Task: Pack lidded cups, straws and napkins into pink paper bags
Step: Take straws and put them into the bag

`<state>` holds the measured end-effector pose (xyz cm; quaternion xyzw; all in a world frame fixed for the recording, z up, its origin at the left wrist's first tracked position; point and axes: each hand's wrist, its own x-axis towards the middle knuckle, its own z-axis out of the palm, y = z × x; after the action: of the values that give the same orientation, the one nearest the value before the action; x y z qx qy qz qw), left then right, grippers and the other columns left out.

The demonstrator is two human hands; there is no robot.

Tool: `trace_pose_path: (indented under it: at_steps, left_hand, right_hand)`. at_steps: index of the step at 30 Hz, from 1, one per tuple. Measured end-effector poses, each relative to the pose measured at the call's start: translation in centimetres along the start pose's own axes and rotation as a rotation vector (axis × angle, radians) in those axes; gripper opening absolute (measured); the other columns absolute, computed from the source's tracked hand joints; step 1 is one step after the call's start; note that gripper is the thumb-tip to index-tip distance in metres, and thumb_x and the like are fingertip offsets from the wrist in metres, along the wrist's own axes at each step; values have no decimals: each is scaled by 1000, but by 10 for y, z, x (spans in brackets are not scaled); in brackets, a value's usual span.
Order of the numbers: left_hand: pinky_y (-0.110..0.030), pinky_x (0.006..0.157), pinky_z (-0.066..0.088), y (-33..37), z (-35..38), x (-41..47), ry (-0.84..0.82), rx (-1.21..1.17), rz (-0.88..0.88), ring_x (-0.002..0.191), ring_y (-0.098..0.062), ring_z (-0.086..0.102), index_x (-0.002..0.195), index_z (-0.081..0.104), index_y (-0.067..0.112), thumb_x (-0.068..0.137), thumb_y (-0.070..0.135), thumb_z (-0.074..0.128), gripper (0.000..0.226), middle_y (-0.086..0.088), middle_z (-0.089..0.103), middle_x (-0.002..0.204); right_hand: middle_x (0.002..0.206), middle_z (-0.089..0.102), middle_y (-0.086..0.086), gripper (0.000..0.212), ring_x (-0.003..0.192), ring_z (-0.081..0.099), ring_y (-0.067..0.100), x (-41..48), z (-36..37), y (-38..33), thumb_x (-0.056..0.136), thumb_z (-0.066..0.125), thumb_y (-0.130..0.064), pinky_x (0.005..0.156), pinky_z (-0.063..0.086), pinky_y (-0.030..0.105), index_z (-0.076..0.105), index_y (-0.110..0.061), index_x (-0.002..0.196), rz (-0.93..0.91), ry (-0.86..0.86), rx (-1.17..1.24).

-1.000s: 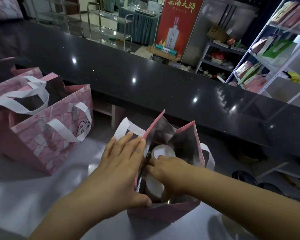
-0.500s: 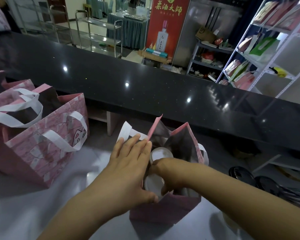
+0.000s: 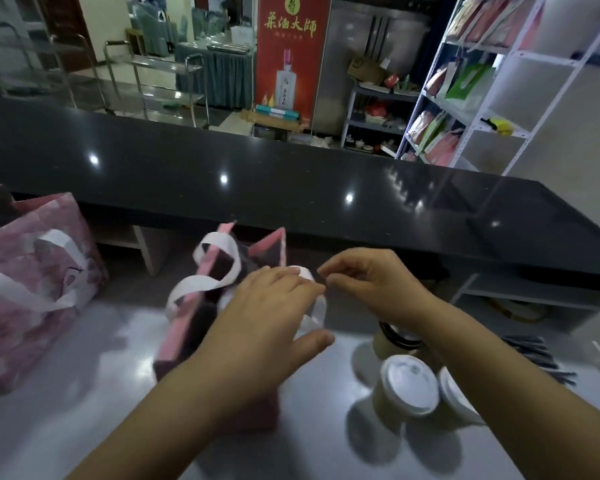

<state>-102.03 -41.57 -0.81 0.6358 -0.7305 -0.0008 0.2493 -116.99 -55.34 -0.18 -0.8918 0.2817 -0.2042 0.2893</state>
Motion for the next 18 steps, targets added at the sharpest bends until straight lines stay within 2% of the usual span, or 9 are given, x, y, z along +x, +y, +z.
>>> trace_pose_path:
  at_steps: [3, 7, 12, 14, 18]
  left_hand:
    - [-20, 98, 18, 43, 42, 28, -12, -32, 14, 127, -8, 34, 133, 46, 30, 84, 54, 51, 54, 10, 51, 132]
    - [-27, 97, 30, 95, 101, 62, -69, -64, 2, 121, -14, 43, 125, 54, 27, 84, 48, 54, 46, 5, 58, 123]
    - [-29, 90, 38, 136, 159, 86, -95, -51, -28, 111, -16, 50, 114, 61, 25, 82, 48, 56, 40, 6, 62, 111]
    - [-28, 90, 37, 147, 175, 92, -103, -52, -47, 111, -15, 49, 119, 59, 27, 82, 48, 56, 42, 7, 62, 112]
    - [-27, 89, 35, 164, 197, 101, -111, -51, -71, 111, -13, 48, 119, 58, 28, 83, 47, 55, 41, 9, 61, 108]
  right_hand:
    - [86, 65, -19, 14, 84, 62, -5, -45, -34, 55, 87, 64, -20, 75, 51, 15, 71, -26, 97, 126, 22, -57]
    - [78, 65, -20, 12, 74, 62, -4, -108, -84, 139, 87, 64, -19, 62, 46, 8, 72, -27, 88, 321, 118, -131]
    - [85, 71, 0, 10, 78, 62, 17, -173, -118, 242, 87, 62, -20, 75, 50, 34, 72, -19, 88, 627, 73, -318]
    - [91, 70, -1, 13, 82, 62, 19, -194, -118, 273, 87, 59, -20, 78, 48, 35, 71, -23, 91, 699, -2, -432]
    - [102, 67, 1, 17, 91, 61, 23, -218, -112, 315, 85, 56, -20, 66, 42, 27, 70, -23, 95, 711, -80, -618]
